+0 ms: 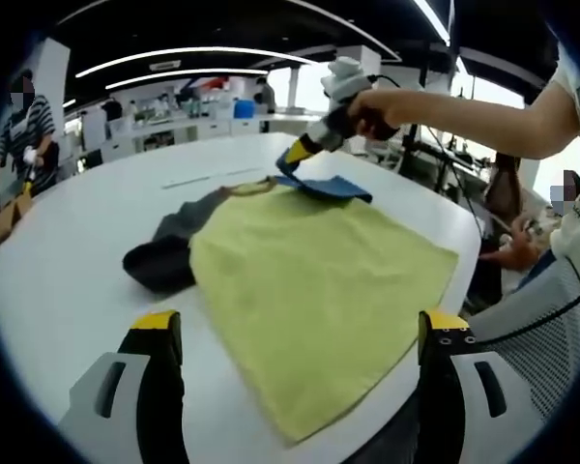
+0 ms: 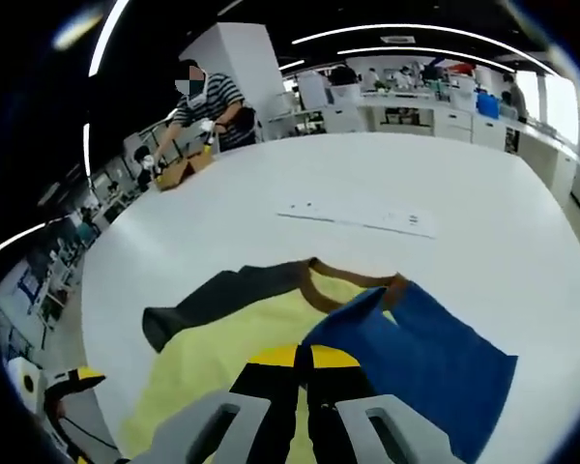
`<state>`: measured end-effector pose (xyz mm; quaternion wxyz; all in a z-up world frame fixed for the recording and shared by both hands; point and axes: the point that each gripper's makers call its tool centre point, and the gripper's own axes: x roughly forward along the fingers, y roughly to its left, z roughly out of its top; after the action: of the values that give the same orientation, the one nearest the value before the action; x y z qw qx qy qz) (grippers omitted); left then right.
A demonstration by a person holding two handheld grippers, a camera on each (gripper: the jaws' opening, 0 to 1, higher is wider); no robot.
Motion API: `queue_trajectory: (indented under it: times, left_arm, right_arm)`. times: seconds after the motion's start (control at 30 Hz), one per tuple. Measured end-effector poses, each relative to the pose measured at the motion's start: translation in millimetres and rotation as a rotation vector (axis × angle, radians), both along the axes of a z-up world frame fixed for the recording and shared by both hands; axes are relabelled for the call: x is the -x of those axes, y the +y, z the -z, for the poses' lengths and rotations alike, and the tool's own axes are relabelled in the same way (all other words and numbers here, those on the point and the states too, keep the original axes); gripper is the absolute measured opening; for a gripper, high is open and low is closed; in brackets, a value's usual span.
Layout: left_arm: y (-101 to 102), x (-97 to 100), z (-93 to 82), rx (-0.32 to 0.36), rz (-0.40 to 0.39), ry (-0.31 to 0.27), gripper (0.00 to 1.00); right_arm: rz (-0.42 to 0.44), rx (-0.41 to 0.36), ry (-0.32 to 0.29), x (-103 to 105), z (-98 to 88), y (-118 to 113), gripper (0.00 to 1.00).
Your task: Fold the garment on the visible template until the final outline fits inside the template.
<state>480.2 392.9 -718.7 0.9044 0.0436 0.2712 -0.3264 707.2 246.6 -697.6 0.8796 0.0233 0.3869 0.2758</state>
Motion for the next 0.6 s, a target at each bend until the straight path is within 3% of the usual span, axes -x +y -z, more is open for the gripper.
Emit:
queue_trajectory:
  times: [0.47,0.6]
  left_arm:
    - [-1.8,-2.0,2.5,0.001,0.002,0.004,0.99]
    - [-0.5,-3.5,3.2,0.002,0.008,0.004,0.99]
  right_arm:
    - [-0.082,-0.001,-0.035,1.2,-13.6,33.7,0.0]
    - [-0.124,0.034,-0.052,4.3,-13.8,44.3,0.0]
